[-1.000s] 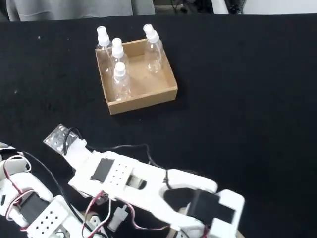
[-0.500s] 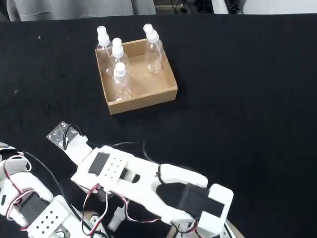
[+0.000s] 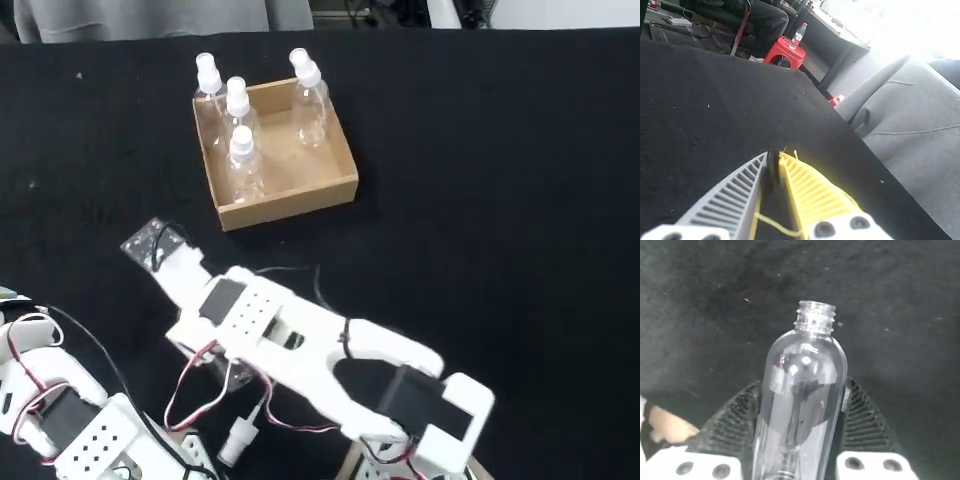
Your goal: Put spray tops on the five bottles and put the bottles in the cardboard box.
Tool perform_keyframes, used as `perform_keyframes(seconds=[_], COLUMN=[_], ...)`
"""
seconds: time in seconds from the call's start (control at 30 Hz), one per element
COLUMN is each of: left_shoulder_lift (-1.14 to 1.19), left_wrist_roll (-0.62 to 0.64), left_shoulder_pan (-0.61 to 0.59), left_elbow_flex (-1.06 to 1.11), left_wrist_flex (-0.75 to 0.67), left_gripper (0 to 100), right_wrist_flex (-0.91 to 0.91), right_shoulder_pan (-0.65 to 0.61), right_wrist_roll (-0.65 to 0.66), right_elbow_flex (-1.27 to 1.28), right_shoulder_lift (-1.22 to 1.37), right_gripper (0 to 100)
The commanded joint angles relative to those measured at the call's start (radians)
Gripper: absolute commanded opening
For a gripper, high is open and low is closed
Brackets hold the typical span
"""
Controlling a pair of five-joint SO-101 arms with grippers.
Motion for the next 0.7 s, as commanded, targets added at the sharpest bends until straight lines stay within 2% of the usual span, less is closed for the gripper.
perform_keyframes(seconds=[0.0,0.2,0.5,0.67], left_shoulder_lift=[-0.011,-0.011,-0.011,-0.011], left_wrist_roll=[-0.002,-0.003,-0.005,-0.005], left_shoulder_pan=[-0.010,-0.007,-0.005,-0.005], left_elbow_flex=[0.022,0.022,0.022,0.022], left_wrist_flex=[-0.021,-0.021,-0.021,-0.021], left_gripper=[3,3,3,3], right_wrist_flex=[0.043,0.040,-0.006,0.071], right_shoulder_pan=[0.052,0.064,0.064,0.063], right_wrist_roll=[0.092,0.230,0.287,0.285], right_elbow_flex=[-0.051,-0.035,-0.035,-0.136], right_shoulder_lift=[-0.077,-0.076,-0.035,0.081], right_gripper=[10.4,10.6,10.9,22.5])
